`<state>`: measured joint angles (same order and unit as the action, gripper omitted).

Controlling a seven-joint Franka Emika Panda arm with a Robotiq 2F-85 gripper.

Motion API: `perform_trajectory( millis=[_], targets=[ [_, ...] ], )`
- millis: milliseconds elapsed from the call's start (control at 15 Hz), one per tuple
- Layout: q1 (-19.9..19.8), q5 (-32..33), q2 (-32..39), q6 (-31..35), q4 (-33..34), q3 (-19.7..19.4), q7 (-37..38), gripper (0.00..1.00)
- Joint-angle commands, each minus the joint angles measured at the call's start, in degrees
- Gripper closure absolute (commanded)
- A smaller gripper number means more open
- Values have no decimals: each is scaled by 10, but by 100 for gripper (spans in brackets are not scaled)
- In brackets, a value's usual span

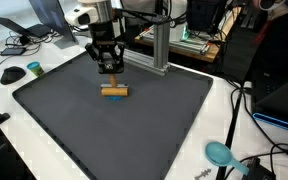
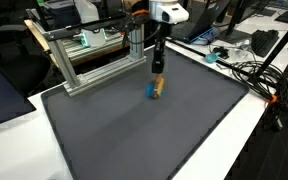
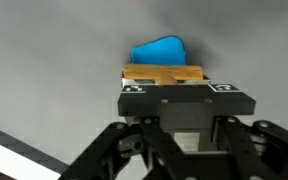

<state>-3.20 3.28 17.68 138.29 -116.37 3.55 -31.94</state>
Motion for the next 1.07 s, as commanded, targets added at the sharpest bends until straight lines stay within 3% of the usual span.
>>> perform_trajectory(
  millis=[0, 1000],
  targets=[
    [-14, -28, 19, -1, -60, 14, -34, 78],
    [-27, -62, -17, 48, -119, 7, -88, 78]
  ],
)
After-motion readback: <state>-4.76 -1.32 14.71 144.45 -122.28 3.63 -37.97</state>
